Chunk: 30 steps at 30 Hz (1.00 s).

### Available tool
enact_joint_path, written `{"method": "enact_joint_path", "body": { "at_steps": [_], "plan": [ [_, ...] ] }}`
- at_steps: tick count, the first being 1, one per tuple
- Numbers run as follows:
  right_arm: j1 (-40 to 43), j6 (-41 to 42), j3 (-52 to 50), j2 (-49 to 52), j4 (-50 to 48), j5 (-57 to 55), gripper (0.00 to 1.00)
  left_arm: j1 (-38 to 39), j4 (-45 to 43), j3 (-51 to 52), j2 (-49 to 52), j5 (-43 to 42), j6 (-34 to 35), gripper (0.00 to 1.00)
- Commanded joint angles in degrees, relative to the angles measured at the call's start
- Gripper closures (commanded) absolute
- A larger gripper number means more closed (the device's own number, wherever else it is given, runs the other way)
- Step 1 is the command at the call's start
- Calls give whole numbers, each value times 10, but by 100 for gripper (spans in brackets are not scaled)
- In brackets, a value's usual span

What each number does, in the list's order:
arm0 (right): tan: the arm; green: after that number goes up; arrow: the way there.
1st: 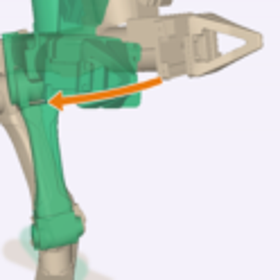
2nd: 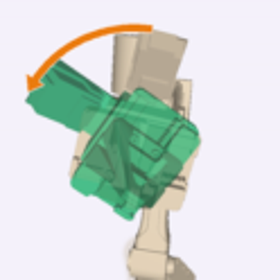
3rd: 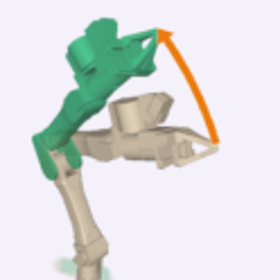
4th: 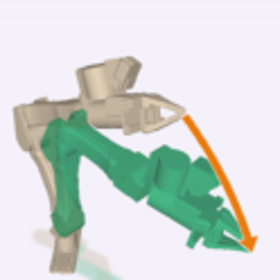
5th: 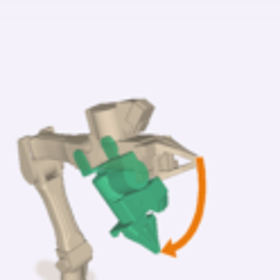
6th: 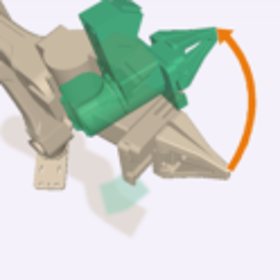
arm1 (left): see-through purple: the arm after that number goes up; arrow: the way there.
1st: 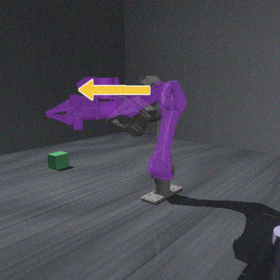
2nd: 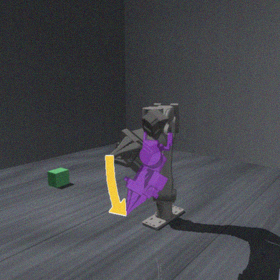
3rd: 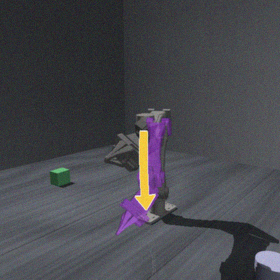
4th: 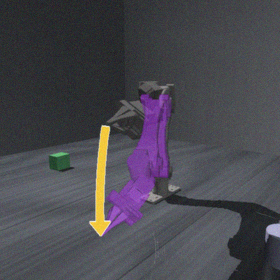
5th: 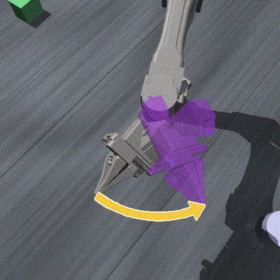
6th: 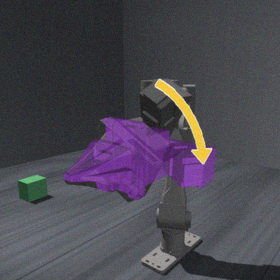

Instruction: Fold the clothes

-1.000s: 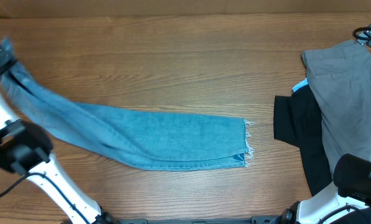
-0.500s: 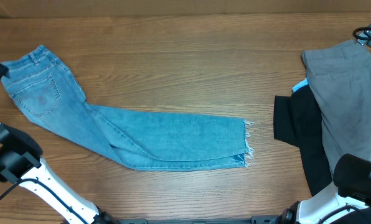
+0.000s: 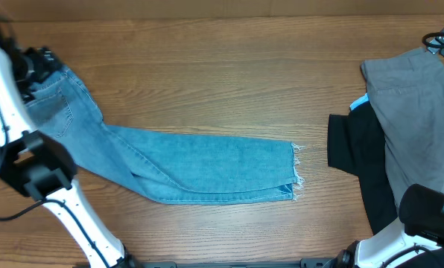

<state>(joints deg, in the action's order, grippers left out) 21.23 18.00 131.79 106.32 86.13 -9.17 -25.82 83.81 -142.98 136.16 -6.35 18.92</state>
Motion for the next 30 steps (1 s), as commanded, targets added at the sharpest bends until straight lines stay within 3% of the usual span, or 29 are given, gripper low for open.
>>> {"method": "enact_joint_path", "body": {
  "at_steps": [1,5,9,14,17,30],
  "plan": [
    [0,2,9,-17,-15,2,0,50,-22,46,-5,96,17,0],
    [0,2,9,-17,-34,3,0,101,-64,99,-5,143,19,0],
    [0,3,9,-17,-50,11,0,137,-89,137,-4,245,43,0],
    [0,9,9,-17,-1,167,0,146,-120,173,-4,294,47,0],
    [0,12,9,-17,-22,207,0,136,-127,186,-2,320,49,1],
    [-5,30,9,-3,54,258,0,89,-144,186,55,251,16,3]
  ]
}}
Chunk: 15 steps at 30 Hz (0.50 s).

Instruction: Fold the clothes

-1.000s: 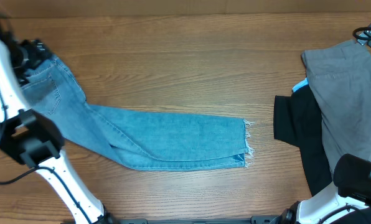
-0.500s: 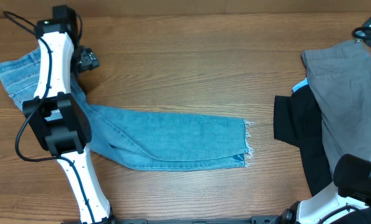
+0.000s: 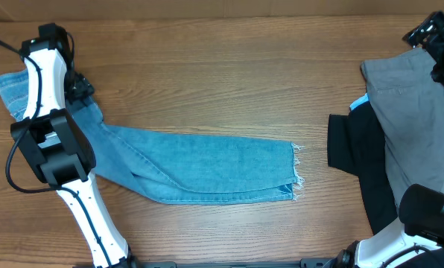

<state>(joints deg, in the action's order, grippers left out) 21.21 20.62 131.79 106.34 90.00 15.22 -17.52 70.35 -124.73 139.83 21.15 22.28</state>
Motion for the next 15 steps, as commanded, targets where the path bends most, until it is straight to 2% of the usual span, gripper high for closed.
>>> {"method": "enact_joint_path", "body": {
  "at_steps": [1,7,15],
  "plan": [
    [-7,4,9,0,24,14,0,5,-16,4,21,-33,-28,3],
    [-28,3,-37,4,17,14,0,11,-30,-4,21,-47,-30,5],
    [-81,3,-195,4,-92,14,0,28,-17,-61,21,-61,-31,5]
  ]
}}
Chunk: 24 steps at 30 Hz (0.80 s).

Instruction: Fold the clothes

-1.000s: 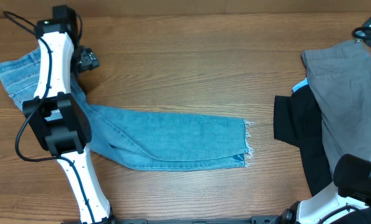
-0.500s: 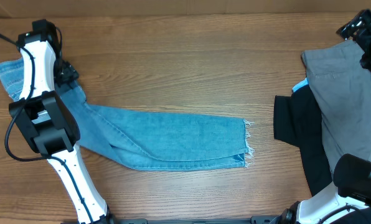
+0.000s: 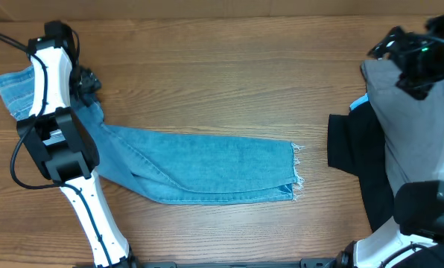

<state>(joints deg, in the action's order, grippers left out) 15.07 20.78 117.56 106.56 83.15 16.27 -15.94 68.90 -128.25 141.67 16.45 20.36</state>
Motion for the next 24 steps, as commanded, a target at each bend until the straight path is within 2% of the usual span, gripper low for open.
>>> {"method": "enact_joint_path", "body": {
  "at_steps": [1,7,19,24],
  "plan": [
    [-25,2,-72,2,-36,3,0,14,-4,-25,3,-14,-15,5],
    [-41,3,-134,2,-67,3,0,14,-16,-5,5,-10,-26,6],
    [-65,38,-134,2,-31,1,0,12,-12,14,5,21,-30,7],
    [-78,86,-134,-14,-16,-34,0,3,-5,34,5,46,-19,10]
  ]
}}
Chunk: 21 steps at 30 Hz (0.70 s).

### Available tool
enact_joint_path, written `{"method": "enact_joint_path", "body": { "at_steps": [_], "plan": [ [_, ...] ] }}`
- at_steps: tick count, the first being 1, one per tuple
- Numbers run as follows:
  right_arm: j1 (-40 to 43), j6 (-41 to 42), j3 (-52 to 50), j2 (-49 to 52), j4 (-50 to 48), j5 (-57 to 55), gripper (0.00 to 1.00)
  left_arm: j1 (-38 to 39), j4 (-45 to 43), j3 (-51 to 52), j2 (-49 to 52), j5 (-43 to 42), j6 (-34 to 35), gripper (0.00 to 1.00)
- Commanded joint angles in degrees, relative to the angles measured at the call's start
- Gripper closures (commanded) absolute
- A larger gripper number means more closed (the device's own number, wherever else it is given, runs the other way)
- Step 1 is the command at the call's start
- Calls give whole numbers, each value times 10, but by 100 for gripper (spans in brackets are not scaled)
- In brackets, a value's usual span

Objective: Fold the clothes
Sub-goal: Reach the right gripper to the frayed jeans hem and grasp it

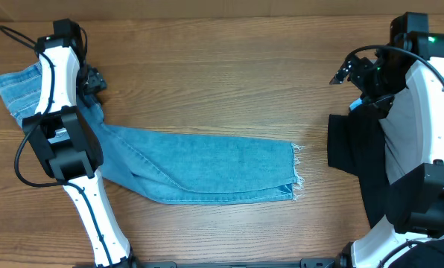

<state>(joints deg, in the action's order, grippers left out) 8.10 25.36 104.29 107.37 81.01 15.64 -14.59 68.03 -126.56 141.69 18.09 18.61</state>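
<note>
A pair of blue jeans [207,167] lies flat across the table. Its waistband [13,85] is at the far left and its frayed hems [293,171] are near the middle. My left gripper [95,79] hovers at the upper edge of the jeans' seat, beside the waistband. From above I cannot make out whether its fingers are open or shut. My right gripper [341,74] is over bare table just left of the clothes pile, with nothing seen in it. Its jaws are too dark to read.
A pile of clothes sits at the right edge: a black garment [352,156], a grey one [397,123] partly under my right arm, and a sliver of light blue cloth [356,104]. The wooden table [222,82] runs between jeans and pile.
My right gripper has moved left from over the grey garment to the table left of the pile. My left gripper has shifted slightly right. The jeans have not moved.
At first my left arm was at the far left with the jeans' top bunched under it, and my right gripper was at the far right edge. Then the waistband lay spread at the left. Since then my right gripper has come leftward across the pile.
</note>
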Motion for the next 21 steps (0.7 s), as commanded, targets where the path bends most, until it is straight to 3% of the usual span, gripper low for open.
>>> {"method": "enact_joint_path", "body": {
  "at_steps": [1,10,21],
  "plan": [
    [-11,50,-1,-29,8,-37,0,-13,4,21,5,31,-2,10],
    [-40,77,-1,-156,21,-66,0,-30,3,44,5,22,-2,14],
    [-94,73,-15,-217,129,-67,0,-30,5,46,5,26,27,50]
  ]
}}
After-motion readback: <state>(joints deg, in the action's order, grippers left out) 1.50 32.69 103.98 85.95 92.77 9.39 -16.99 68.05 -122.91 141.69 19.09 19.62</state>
